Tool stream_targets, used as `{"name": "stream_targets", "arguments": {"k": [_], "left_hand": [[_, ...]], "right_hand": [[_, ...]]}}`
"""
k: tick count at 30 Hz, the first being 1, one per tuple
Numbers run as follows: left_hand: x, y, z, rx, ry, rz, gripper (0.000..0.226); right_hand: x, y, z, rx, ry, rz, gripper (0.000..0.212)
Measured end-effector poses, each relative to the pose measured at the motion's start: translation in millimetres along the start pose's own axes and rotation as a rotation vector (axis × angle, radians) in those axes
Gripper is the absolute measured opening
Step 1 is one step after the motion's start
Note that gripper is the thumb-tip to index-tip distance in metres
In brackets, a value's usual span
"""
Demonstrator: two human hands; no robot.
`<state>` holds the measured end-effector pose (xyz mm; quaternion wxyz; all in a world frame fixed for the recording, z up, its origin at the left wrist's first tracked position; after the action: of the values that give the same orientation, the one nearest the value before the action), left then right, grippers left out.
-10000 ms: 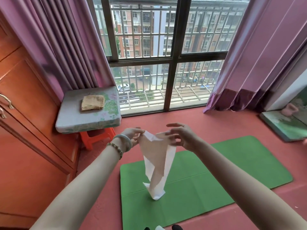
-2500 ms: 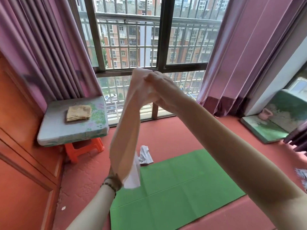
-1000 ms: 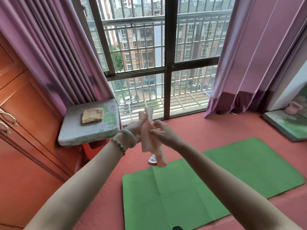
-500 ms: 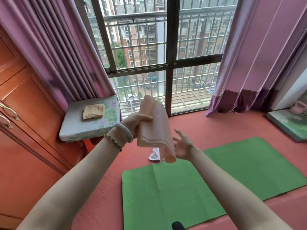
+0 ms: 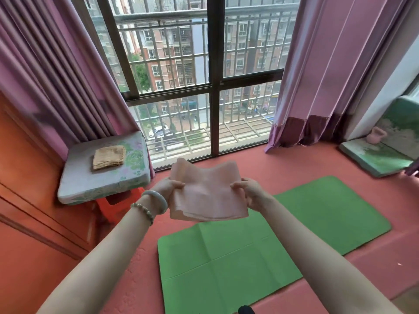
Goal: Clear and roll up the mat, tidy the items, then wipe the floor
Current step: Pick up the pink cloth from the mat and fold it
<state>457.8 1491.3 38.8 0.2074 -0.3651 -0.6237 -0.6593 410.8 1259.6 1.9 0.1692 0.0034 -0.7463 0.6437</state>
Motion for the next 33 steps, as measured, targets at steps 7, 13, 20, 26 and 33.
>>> {"name": "stream_targets", "arguments": {"k": [7,13,20,26,33], "left_hand": [[-9.4,-28.7,-44.9,0.174,-0.300,0.013,0.052],[-14.6,-33.6,-60.8,0.345,-0.634,-0.027,0.087],[-13.1,-27.1,-31.3,0.306,-0.577,-0.014,0.091],[-6.0,-30.4,-30.6,0.298,-0.652,-0.004,0.068],[-19.1,-38.8,-31.6,0.031,-0.463,-0.008,0.046]], "right_hand": [[19.8,-15.2,-63.0,0.542,-0.044,0.223,0.066],[51.1,-27.6,-103.4,0.407,-0.289,0.209,0.038],[54.2,-44.6,-33.2,0.180,0.030,0.248,0.030],[62.8,-3.4,-28.7,-0.173,-0.186,-0.164,0.028],[54.3,20.0,-24.3,-0.177,-0.069,-0.025,0.031]]}}
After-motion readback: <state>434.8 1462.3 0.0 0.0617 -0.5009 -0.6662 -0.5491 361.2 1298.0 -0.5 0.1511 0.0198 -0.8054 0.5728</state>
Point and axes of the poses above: each hand's wrist, its own x-axis away from the middle knuckle, its own z-axis out of the back of the hand, y = z × x, the point moved 3 cm from there along -x, towards the middle knuckle, and after that the axes turned 15 degrees about z, right-handed, at the moved point
